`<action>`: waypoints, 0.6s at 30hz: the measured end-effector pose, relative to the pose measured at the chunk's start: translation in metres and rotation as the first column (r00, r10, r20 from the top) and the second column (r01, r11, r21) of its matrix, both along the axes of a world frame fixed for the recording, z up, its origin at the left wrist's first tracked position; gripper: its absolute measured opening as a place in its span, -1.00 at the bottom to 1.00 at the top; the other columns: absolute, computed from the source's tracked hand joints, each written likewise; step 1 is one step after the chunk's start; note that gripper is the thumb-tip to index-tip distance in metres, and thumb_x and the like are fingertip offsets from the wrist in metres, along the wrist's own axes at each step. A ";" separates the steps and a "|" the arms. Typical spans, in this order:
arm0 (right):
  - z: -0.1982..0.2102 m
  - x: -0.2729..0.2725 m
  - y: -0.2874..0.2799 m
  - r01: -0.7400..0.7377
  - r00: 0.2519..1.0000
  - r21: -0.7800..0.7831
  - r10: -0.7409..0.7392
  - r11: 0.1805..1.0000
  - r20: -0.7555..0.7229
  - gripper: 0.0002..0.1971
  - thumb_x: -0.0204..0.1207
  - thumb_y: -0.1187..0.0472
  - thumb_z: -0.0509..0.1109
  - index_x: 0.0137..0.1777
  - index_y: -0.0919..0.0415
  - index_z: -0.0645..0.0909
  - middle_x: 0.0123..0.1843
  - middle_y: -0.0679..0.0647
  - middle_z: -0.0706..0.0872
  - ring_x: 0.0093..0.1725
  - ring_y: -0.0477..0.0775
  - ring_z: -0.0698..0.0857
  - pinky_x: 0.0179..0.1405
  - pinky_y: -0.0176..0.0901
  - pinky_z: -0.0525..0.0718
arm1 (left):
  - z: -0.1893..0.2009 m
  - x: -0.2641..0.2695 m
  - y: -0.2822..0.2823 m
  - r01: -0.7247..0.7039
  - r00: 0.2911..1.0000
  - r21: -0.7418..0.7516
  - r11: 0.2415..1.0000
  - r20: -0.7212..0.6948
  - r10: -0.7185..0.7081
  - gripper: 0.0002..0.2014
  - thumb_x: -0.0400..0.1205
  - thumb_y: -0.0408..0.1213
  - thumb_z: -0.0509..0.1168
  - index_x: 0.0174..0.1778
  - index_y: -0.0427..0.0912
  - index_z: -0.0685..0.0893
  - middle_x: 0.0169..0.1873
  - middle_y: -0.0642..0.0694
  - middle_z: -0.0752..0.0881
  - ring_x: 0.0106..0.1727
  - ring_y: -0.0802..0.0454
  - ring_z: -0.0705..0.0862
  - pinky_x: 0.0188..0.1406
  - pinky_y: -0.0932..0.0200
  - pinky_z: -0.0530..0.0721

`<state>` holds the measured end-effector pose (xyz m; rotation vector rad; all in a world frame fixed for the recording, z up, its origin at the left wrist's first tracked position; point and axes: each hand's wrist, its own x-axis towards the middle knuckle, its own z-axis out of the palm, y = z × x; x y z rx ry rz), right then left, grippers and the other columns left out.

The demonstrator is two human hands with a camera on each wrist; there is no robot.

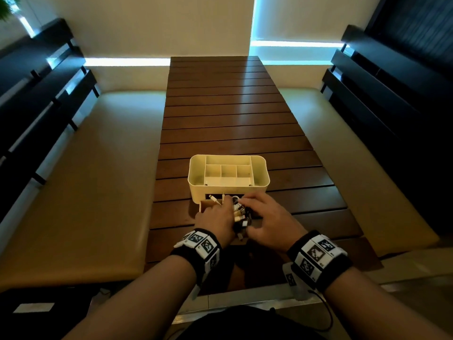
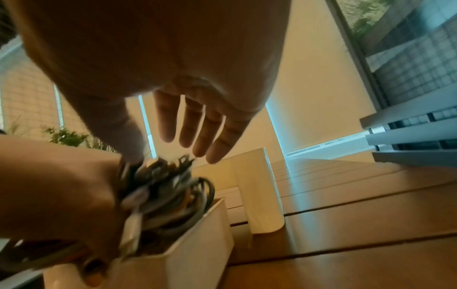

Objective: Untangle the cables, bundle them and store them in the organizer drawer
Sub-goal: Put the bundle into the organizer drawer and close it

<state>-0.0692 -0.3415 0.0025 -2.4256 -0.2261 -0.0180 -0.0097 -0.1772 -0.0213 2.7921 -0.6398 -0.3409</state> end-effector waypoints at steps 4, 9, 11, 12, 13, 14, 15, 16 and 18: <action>-0.009 0.003 0.002 -0.097 0.993 -0.124 0.088 0.988 -0.074 -0.19 0.43 0.02 0.58 0.66 0.12 0.35 0.67 -0.09 0.29 0.63 -0.16 0.20 0.63 -0.26 0.23 | -0.006 0.003 -0.002 0.041 0.996 0.093 0.995 0.081 -0.048 -0.21 0.47 0.07 0.42 0.48 -0.18 0.19 0.12 -0.13 0.74 0.17 -0.22 0.69 0.17 -0.18 0.49; -0.024 0.021 0.012 -0.118 0.989 -0.305 0.084 0.945 -0.122 -0.19 0.50 0.00 0.53 0.70 0.11 0.27 0.73 -0.04 0.25 0.68 0.01 0.19 0.63 0.06 0.36 | -0.013 0.012 -0.001 -0.038 0.999 0.105 0.994 -0.004 0.038 -0.15 0.46 0.17 0.44 0.47 -0.25 0.20 0.27 -0.22 0.64 0.38 -0.26 0.49 0.29 -0.21 0.34; -0.023 0.027 0.014 -0.123 0.985 -0.340 0.072 0.932 -0.158 -0.24 0.53 -0.01 0.50 0.69 0.07 0.29 0.72 -0.07 0.28 0.67 0.00 0.22 0.60 0.08 0.39 | -0.014 0.016 -0.001 -0.043 0.999 0.092 0.995 -0.024 0.046 -0.14 0.46 0.20 0.43 0.47 -0.23 0.18 0.27 -0.23 0.64 0.38 -0.26 0.48 0.28 -0.19 0.34; -0.021 0.030 0.014 -0.133 0.981 -0.366 0.069 0.921 -0.183 -0.27 0.56 -0.01 0.47 0.69 0.05 0.29 0.72 -0.08 0.28 0.66 0.00 0.24 0.59 0.06 0.39 | -0.015 0.017 -0.001 -0.044 0.998 0.085 0.995 -0.040 0.047 -0.13 0.46 0.21 0.42 0.47 -0.22 0.16 0.26 -0.24 0.63 0.39 -0.27 0.47 0.29 -0.19 0.34; -0.019 0.032 0.015 -0.144 0.978 -0.390 0.071 0.909 -0.197 -0.30 0.58 -0.01 0.44 0.68 0.06 0.31 0.71 -0.09 0.30 0.64 0.01 0.28 0.57 0.04 0.41 | -0.016 0.019 -0.001 -0.043 0.997 0.077 0.996 -0.067 0.048 -0.12 0.44 0.20 0.42 0.48 -0.19 0.14 0.26 -0.25 0.63 0.39 -0.28 0.46 0.31 -0.20 0.33; -0.018 0.035 0.017 -0.152 0.977 -0.408 0.074 0.901 -0.201 -0.34 0.59 -0.01 0.42 0.67 0.07 0.34 0.69 -0.08 0.34 0.61 0.03 0.32 0.53 0.02 0.45 | -0.017 0.021 0.000 -0.039 0.994 0.069 0.997 -0.095 0.046 -0.11 0.42 0.20 0.42 0.48 -0.15 0.10 0.27 -0.25 0.62 0.38 -0.30 0.45 0.30 -0.19 0.33; -0.018 0.037 0.019 -0.155 0.977 -0.418 0.074 0.895 -0.202 -0.37 0.61 -0.01 0.40 0.65 0.08 0.36 0.67 -0.08 0.37 0.59 0.05 0.37 0.48 0.02 0.49 | -0.019 0.024 0.002 -0.036 0.990 0.063 0.997 -0.131 0.044 -0.10 0.39 0.19 0.41 0.48 -0.10 0.07 0.28 -0.25 0.61 0.37 -0.31 0.43 0.29 -0.18 0.33; -0.019 0.038 0.021 -0.155 0.976 -0.427 0.071 0.891 -0.205 -0.39 0.62 -0.01 0.38 0.64 0.07 0.38 0.65 -0.08 0.40 0.56 0.06 0.40 0.43 0.02 0.53 | -0.019 0.026 0.005 -0.030 0.984 0.058 0.998 -0.174 0.040 -0.10 0.36 0.18 0.41 0.47 -0.03 0.05 0.28 -0.23 0.60 0.36 -0.31 0.42 0.27 -0.16 0.33; -0.024 0.038 0.021 -0.149 0.974 -0.433 0.056 0.889 -0.221 -0.40 0.62 0.00 0.37 0.64 0.04 0.36 0.63 -0.09 0.42 0.55 0.06 0.42 0.38 0.04 0.58 | -0.012 0.029 0.010 -0.016 0.969 0.033 0.999 -0.246 0.024 -0.09 0.29 0.22 0.42 0.46 0.09 0.08 0.29 -0.16 0.59 0.37 -0.26 0.39 0.27 -0.13 0.32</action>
